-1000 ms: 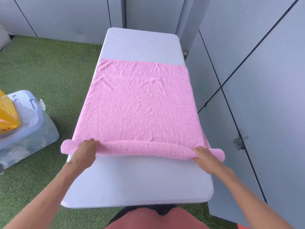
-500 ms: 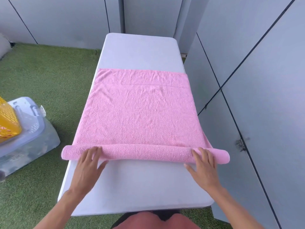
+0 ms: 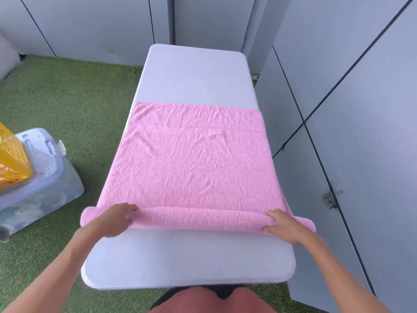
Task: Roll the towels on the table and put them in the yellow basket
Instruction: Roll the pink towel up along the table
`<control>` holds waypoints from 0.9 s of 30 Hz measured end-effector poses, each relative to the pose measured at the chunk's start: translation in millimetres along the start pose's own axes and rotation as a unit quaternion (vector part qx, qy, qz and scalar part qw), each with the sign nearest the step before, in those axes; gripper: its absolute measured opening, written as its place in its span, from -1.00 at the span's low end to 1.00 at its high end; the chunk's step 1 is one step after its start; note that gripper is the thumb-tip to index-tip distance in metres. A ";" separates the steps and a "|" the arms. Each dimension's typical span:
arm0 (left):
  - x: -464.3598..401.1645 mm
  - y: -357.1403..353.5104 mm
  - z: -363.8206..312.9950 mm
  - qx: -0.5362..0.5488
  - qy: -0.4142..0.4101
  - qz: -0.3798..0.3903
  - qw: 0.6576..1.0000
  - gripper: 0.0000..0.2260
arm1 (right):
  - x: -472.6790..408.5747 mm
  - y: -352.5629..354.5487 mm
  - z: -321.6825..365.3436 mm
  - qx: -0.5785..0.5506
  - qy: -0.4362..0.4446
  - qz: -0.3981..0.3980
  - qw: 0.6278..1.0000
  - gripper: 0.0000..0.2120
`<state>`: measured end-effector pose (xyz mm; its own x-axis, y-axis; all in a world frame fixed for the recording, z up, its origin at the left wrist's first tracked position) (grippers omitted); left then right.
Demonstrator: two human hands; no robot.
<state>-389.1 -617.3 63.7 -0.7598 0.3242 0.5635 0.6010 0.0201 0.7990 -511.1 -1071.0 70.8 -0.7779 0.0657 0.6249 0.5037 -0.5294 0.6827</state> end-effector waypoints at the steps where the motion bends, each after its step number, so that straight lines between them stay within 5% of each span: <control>1: -1.5 1.6 2.8 0.053 0.002 0.000 0.999 -0.58 | -0.5 3.2 -0.2 -0.050 -0.002 -0.020 0.999 -0.56; 4: 0.5 12.2 4.1 0.136 0.016 -0.138 0.981 -0.62 | -0.1 15.0 4.7 -0.071 0.003 -0.203 0.976 -0.63; 6: 12.8 16.6 -5.4 0.057 0.009 -0.288 0.956 -0.71 | 8.9 12.9 13.5 0.017 0.003 -0.312 0.950 -0.77; 8: 27.2 4.4 -19.7 0.010 -0.019 -0.357 0.934 -0.75 | 17.8 -0.9 20.4 0.079 0.021 -0.350 0.933 -0.76; 13: 17.8 -36.6 -19.4 -0.057 -0.052 -0.296 0.952 -0.34 | 9.9 -29.5 14.1 0.127 0.026 -0.280 0.951 -0.37; 20: -7.7 -1.7 -14.7 0.010 -0.023 -0.225 0.974 -0.68 | -10.2 3.5 24.6 0.108 -0.002 -0.193 0.975 -0.61; 25: 0.6 -5.0 -3.4 0.014 -0.023 -0.007 1.000 -0.55 | -1.7 -0.9 3.1 0.053 -0.017 -0.020 0.998 -0.58; 27: -3.1 3.2 -0.6 0.075 -0.036 0.006 0.996 -0.56 | -5.6 7.9 5.1 -0.038 -0.018 -0.017 0.999 -0.60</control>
<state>-385.0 -618.8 64.6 -0.7360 0.3925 0.5515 0.6443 0.1562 0.7487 -500.9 -1071.2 74.6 -0.7800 0.1142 0.6152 0.4458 -0.5885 0.6745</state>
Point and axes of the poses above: each hand's wrist, its own x-axis away from the middle knuckle, its own y-axis out of the back of the hand, z = x × y, the point moved 5 cm from there along -x, towards the middle knuckle, and after that the axes turned 5 degrees about -x, right-handed, at the moved point
